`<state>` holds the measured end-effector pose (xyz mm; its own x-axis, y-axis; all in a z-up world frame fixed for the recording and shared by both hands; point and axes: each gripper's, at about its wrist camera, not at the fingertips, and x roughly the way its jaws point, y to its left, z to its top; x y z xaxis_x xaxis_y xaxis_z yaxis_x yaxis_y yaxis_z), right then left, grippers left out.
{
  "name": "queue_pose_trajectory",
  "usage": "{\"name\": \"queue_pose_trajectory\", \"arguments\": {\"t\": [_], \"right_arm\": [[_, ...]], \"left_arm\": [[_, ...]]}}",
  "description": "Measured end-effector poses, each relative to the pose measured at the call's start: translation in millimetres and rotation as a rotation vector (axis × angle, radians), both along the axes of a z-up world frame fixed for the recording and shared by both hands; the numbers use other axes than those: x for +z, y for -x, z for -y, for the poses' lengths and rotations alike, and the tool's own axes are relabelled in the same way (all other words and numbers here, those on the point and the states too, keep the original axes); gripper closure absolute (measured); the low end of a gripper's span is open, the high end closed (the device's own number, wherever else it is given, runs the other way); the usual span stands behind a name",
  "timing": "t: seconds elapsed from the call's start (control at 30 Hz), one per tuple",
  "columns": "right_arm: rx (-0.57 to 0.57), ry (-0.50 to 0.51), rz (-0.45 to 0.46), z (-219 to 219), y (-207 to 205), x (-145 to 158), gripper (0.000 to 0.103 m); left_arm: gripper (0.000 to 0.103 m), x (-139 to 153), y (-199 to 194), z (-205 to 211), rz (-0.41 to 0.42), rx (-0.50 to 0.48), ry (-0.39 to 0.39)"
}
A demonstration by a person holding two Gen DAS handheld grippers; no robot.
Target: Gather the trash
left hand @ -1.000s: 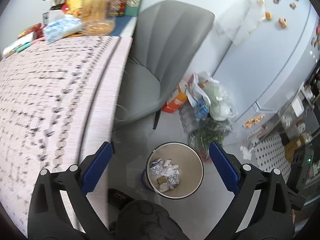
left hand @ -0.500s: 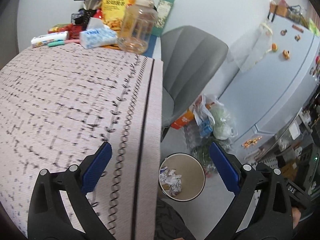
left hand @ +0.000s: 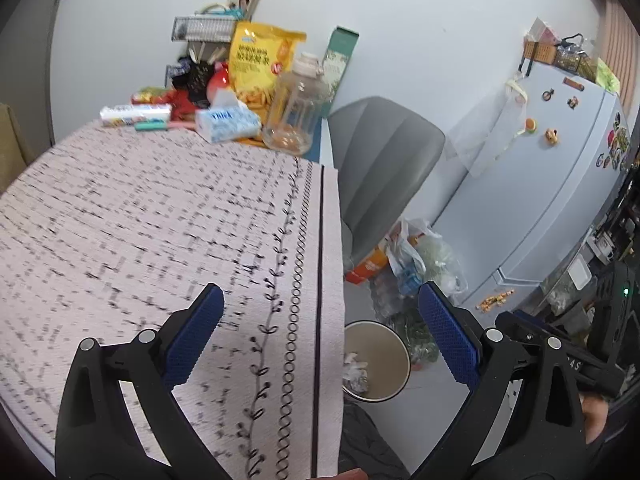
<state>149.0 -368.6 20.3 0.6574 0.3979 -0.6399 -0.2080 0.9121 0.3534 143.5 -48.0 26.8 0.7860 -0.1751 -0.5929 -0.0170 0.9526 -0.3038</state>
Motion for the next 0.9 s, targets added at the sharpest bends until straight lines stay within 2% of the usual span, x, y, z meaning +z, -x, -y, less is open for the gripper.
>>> {"name": "queue_pose_trajectory", "arguments": {"t": [0.2, 0.5, 0.9], "right_arm": [[0.027, 0.002, 0.053, -14, 14, 27, 0.008], [0.086, 0.003, 0.122, -33, 37, 57, 0.008], [0.111, 0.0, 0.133, -36, 45, 55, 0.008]], "left_arm": [[0.006, 26, 34, -17, 0.055, 0.048, -0.016], [0.006, 46, 73, -33, 0.097, 0.108, -0.03], [0.006, 54, 90, -29, 0.136, 0.136, -0.066]]}}
